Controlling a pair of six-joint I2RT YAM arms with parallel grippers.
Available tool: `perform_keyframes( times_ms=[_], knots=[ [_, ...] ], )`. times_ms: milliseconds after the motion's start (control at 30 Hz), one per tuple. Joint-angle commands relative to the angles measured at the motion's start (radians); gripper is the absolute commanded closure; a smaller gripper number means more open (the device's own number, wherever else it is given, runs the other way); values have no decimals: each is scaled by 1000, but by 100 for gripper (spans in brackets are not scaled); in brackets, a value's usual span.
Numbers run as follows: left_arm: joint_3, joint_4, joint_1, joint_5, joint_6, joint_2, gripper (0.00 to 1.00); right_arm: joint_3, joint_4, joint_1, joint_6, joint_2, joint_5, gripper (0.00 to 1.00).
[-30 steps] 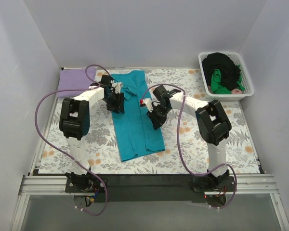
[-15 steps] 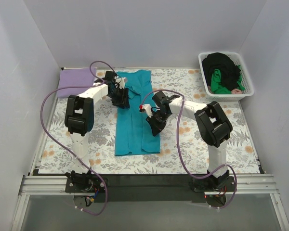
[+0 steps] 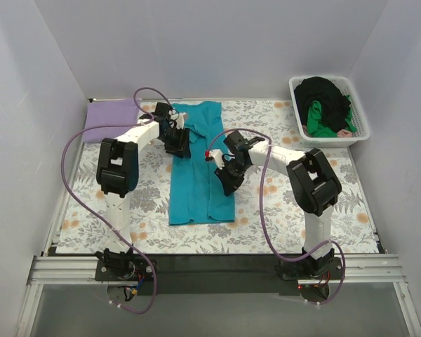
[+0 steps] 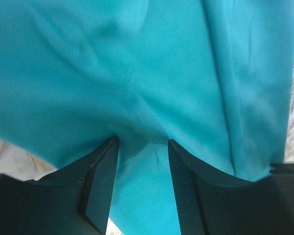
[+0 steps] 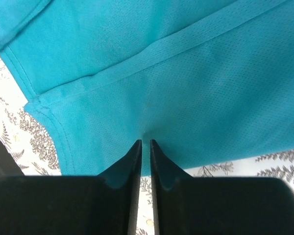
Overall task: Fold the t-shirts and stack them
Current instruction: Fold the tshirt
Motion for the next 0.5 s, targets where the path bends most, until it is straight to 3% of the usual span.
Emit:
perform_keyframes(
  times_ms=[0,133,300,467],
  knots=[
    [-75,-108,-4,-23,67,-137,55,37,-27,-1,-14,-77,4,81],
    [-195,-62,5,43,130,-345,48,52,-40,1,-8,-167,-64,69],
    [-308,-28,22,183,232,-580,43,44,-99,25,-119,-323,-33,65],
    [-581,-44,13,356,573,-914,43,-117,-100,85,-304,-505,79,66]
  ],
)
